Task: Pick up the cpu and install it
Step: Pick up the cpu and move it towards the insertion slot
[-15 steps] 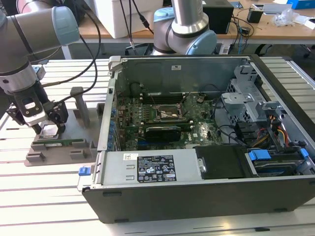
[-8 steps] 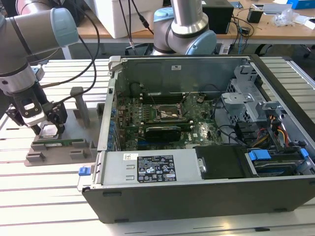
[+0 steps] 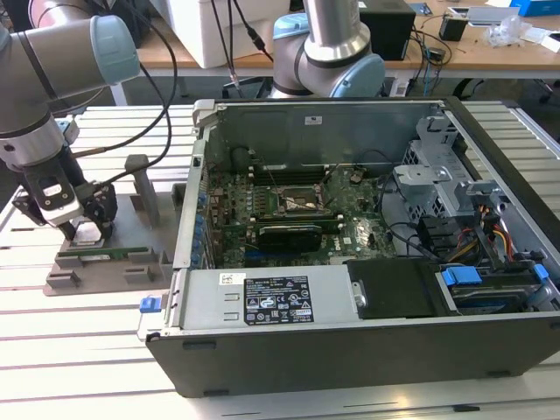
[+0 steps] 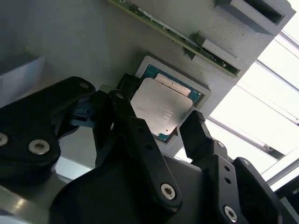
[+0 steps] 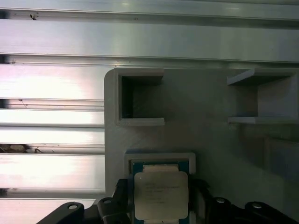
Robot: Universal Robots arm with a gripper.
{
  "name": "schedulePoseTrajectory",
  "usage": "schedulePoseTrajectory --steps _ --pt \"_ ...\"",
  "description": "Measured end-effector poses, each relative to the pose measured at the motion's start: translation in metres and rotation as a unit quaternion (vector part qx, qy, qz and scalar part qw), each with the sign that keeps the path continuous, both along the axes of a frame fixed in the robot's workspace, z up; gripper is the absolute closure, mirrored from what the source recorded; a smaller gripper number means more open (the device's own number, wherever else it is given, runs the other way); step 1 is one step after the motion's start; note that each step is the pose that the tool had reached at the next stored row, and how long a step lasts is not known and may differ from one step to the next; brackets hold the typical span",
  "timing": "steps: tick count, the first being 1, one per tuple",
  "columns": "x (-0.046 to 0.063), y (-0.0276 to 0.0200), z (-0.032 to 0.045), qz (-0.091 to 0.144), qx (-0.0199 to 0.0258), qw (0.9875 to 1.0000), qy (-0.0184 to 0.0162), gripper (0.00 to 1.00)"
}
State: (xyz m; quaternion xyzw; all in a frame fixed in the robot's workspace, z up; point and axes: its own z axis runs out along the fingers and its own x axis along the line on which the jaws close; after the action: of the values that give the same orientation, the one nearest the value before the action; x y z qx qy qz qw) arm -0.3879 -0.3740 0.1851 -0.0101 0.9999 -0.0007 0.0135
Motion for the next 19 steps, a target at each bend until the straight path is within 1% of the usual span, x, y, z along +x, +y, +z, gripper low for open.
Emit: schedulePoseTrajectory --steps 1,2,3,13,16,17,19 --pt "0.000 0.0000 0.0000 0.000 0.0000 1.0000 0.0000 0.41" --pt "0.000 0.0000 0.0000 0.000 0.0001 1.0000 0.0000 0.41" --pt "0.000 0.0000 0.0000 0.000 0.0001 1.0000 0.0000 0.45" --pt "0.000 0.0000 0.0004 0.000 0.0007 1.0000 0.0000 0.45" --pt "0.000 -0.0001 0.0161 0.000 0.0006 1.0000 0.0000 0.45" --pt "0.000 -0.0001 0.0191 0.000 0.0006 1.0000 0.0000 0.45" --pt "0.000 0.0000 0.0302 0.000 0.0006 1.0000 0.0000 0.45"
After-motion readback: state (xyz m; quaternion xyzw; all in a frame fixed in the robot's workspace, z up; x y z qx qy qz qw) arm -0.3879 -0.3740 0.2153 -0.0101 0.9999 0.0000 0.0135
